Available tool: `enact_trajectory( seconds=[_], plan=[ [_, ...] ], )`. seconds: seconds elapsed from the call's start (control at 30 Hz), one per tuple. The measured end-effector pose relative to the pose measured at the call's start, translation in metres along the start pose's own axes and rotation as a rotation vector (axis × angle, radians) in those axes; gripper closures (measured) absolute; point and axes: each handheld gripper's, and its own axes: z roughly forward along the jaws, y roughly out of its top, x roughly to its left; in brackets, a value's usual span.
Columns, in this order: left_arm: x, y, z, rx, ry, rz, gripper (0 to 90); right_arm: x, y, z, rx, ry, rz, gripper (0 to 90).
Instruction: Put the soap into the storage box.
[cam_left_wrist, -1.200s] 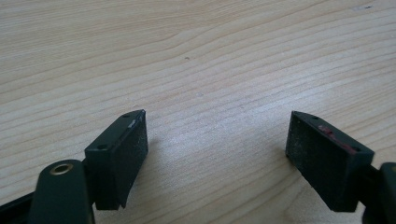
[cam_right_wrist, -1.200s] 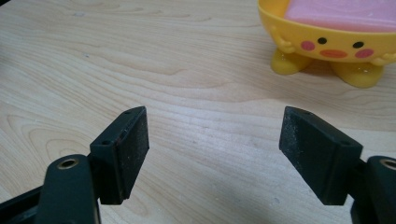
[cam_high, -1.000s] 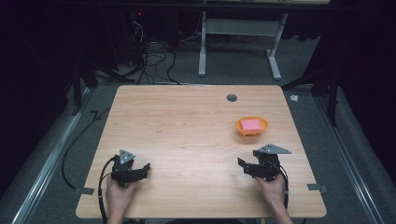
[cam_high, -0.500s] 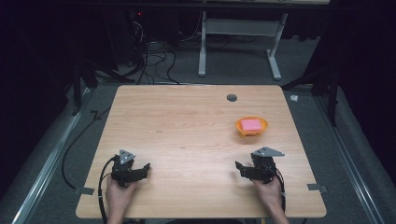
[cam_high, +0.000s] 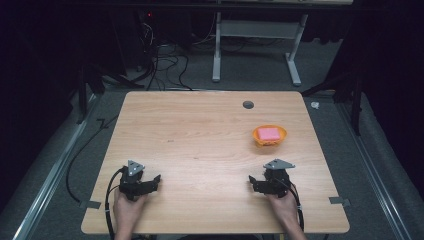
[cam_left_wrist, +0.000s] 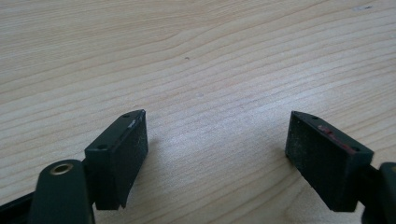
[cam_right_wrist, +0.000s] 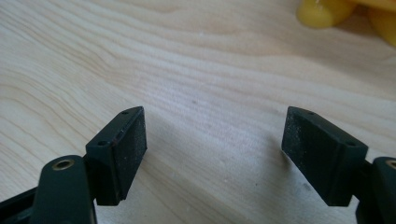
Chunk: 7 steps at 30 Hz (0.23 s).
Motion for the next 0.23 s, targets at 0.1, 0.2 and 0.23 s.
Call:
enact_trajectory(
  seconds=[0.1,0.2,0.23],
  plan=[
    [0.0,0.0,0.0,0.0,0.0,0.0,21.4,0.0009,-0.0028,0.001,-0.012,-0.009,-0.01,21.7],
    [0.0,0.0,0.0,0.0,0.0,0.0,21.4,0.0008,-0.0028,0.0011,-0.013,-0.009,-0.012,21.6],
    [0.0,0.0,0.0,0.0,0.0,0.0,21.4,0.0008,-0.0028,0.0012,-0.013,-0.008,-0.013,21.6]
  ],
)
